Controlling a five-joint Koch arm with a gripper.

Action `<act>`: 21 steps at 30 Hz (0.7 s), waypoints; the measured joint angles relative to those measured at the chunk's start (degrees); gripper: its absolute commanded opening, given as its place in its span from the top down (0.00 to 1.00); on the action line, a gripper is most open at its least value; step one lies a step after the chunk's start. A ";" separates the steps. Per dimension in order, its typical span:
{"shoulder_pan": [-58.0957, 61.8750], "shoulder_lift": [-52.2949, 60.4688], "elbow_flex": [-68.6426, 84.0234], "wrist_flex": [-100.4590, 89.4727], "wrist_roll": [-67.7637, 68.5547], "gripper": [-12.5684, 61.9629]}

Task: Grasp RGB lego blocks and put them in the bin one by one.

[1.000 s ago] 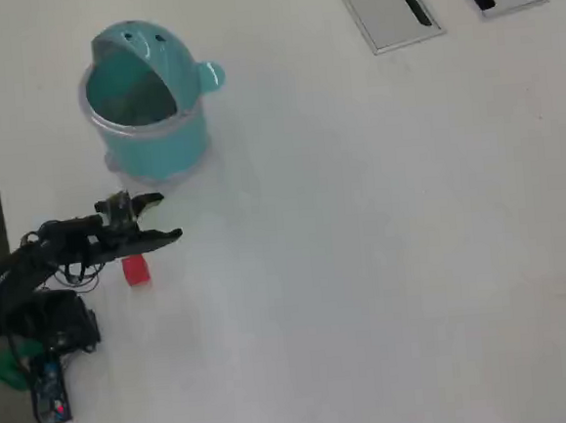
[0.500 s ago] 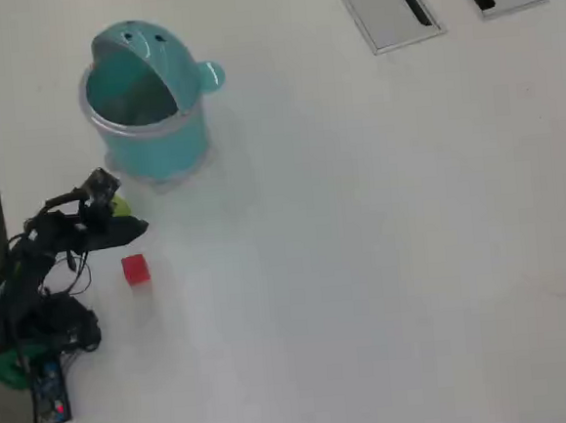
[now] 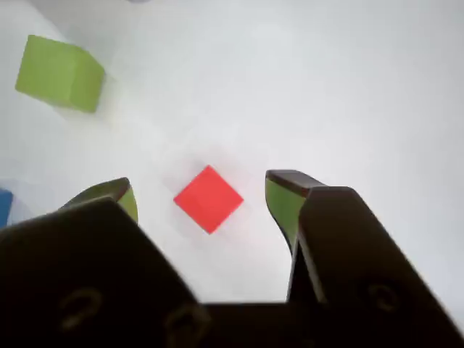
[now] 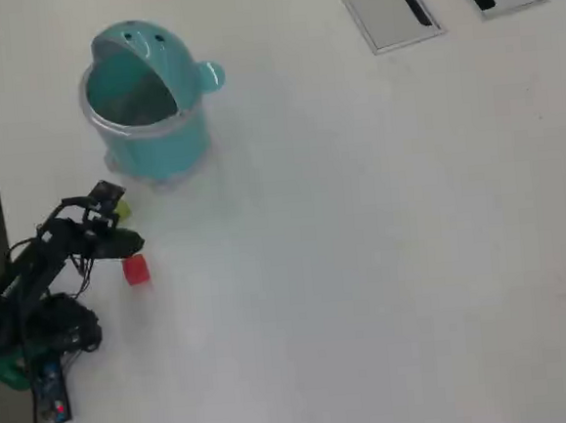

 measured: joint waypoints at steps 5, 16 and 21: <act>0.00 -0.09 4.57 0.00 -6.42 0.40; 1.76 -0.09 13.10 -8.70 -19.34 0.40; 3.96 -0.09 15.73 -13.01 -23.03 0.40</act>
